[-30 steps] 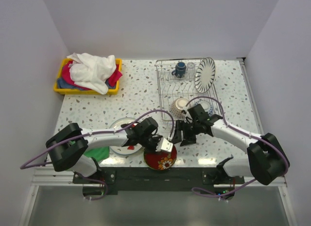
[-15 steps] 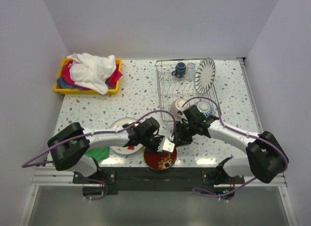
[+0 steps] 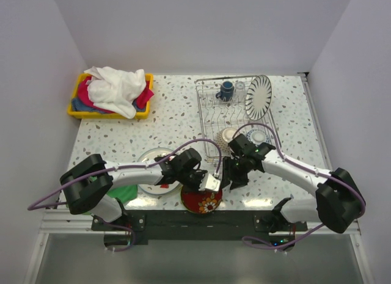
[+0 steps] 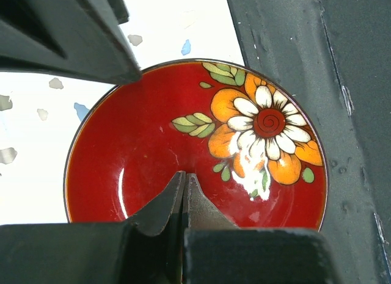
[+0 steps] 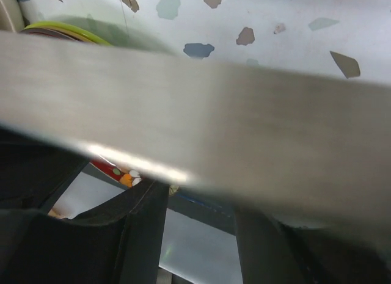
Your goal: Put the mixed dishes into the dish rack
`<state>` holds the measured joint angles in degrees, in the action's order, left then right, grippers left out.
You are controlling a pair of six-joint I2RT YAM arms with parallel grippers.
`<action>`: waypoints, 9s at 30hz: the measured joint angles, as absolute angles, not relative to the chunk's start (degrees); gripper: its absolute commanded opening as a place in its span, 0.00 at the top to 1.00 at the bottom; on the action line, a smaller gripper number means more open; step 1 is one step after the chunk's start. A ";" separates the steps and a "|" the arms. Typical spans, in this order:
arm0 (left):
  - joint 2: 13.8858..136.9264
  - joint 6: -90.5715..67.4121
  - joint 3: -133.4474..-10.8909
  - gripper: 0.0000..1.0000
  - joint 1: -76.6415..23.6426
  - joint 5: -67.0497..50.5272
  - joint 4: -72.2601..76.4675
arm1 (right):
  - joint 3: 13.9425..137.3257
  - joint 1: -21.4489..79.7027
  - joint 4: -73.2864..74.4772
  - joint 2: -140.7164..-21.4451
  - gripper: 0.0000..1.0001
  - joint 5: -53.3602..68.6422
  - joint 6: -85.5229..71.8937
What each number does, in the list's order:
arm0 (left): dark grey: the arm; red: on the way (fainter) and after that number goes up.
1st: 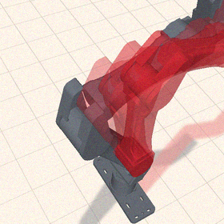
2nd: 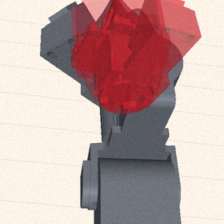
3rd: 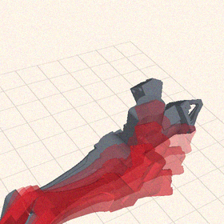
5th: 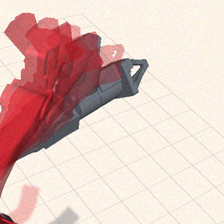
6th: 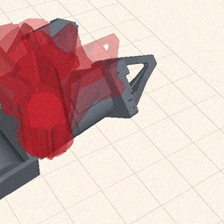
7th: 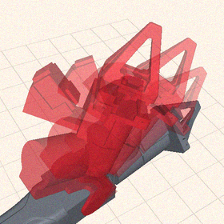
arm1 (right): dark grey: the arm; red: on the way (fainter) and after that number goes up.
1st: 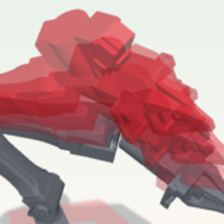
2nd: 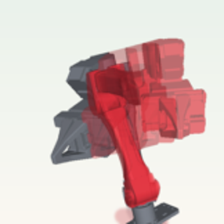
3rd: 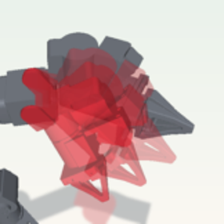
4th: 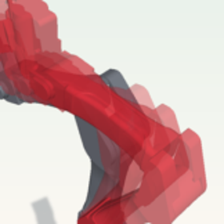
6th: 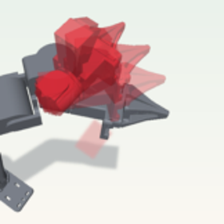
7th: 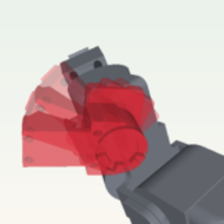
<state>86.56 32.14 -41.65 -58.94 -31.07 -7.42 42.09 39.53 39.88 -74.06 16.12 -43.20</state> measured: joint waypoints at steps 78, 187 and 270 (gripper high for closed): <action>88.97 28.47 -42.28 1.00 -60.58 -28.27 -0.99 | 32.32 42.39 24.29 -67.94 0.65 12.53 -52.58; 70.57 13.02 -57.71 0.64 -34.44 -28.01 -10.15 | 68.40 42.11 36.95 -65.69 1.00 5.54 -0.82; 80.20 26.39 -51.03 1.00 -30.33 -34.02 -16.64 | 87.94 16.19 47.13 -83.83 0.45 -13.93 -1.19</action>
<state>80.20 26.39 -51.03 -30.33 -34.02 -16.64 87.94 16.19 47.13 -83.83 -13.93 -1.19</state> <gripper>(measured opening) 0.013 0.668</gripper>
